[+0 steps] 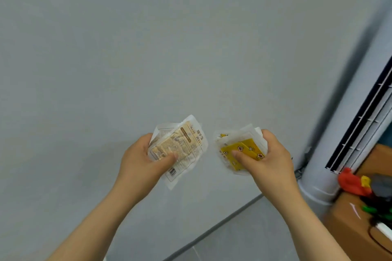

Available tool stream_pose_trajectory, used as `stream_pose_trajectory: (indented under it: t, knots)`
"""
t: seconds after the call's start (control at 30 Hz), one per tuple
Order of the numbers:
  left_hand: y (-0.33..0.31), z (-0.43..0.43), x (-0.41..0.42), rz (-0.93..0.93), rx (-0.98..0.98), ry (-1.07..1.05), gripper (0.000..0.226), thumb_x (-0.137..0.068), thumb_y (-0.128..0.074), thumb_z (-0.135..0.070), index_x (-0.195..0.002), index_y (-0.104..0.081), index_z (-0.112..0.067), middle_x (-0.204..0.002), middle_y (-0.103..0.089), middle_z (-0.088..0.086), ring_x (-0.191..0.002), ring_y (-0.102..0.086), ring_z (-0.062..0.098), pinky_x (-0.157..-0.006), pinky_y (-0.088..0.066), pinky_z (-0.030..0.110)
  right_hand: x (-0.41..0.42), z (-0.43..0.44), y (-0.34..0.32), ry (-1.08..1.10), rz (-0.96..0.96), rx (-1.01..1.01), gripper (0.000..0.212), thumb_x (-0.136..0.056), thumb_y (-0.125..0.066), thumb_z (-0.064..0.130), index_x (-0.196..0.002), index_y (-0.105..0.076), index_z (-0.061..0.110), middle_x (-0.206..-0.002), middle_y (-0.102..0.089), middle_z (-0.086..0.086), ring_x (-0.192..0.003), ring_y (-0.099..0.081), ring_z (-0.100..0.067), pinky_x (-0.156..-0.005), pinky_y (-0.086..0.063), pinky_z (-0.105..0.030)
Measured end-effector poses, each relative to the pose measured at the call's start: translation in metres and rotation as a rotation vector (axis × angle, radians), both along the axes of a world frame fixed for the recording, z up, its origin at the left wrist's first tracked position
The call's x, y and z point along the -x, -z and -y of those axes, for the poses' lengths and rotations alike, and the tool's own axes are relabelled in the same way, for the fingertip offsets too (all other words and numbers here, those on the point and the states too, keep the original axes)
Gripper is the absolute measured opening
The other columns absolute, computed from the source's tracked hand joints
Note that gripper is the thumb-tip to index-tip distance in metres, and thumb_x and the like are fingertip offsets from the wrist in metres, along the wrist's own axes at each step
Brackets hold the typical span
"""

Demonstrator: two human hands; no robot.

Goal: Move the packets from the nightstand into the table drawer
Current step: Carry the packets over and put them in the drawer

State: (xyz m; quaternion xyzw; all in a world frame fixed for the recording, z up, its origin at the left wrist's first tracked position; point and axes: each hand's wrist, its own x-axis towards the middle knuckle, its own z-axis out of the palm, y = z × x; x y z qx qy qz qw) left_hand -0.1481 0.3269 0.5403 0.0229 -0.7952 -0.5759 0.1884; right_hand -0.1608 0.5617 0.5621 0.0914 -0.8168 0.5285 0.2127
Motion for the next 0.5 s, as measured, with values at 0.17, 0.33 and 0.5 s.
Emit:
stream_pose_trajectory:
  t: [0.17, 0.33, 0.5]
  knots:
    - [-0.032, -0.105, 0.015, -0.122, -0.019, 0.137, 0.028, -0.077, -0.075, -0.015, -0.101, -0.065, -0.027, -0.090, -0.071, -0.011, -0.079, -0.064, -0.007, -0.053, -0.047, 0.005, -0.016, -0.103, -0.036, 0.148, -0.109, -0.009, 0.030, -0.072, -0.079, 0.019, -0.090, -0.058, 0.030, -0.078, -0.066, 0.012, -0.073, -0.062, 0.002, -0.056, -0.051, -0.015]
    - [-0.051, -0.200, 0.031, -0.181, -0.049, 0.284, 0.028, -0.078, -0.074, -0.012, -0.099, -0.065, -0.027, -0.085, -0.072, -0.013, -0.078, -0.065, -0.008, -0.054, -0.046, 0.004, -0.032, -0.190, -0.052, 0.279, -0.166, -0.009, 0.033, -0.073, -0.079, 0.018, -0.096, -0.058, 0.031, -0.085, -0.068, 0.012, -0.078, -0.064, 0.002, -0.062, -0.056, -0.021]
    - [-0.067, -0.281, 0.055, -0.226, -0.065, 0.438, 0.027, -0.077, -0.074, -0.012, -0.097, -0.065, -0.027, -0.085, -0.071, -0.012, -0.077, -0.065, -0.008, -0.054, -0.045, 0.004, -0.041, -0.258, -0.064, 0.417, -0.242, -0.003, 0.032, -0.073, -0.079, 0.016, -0.092, -0.059, 0.031, -0.086, -0.067, 0.018, -0.078, -0.064, 0.001, -0.061, -0.053, -0.014]
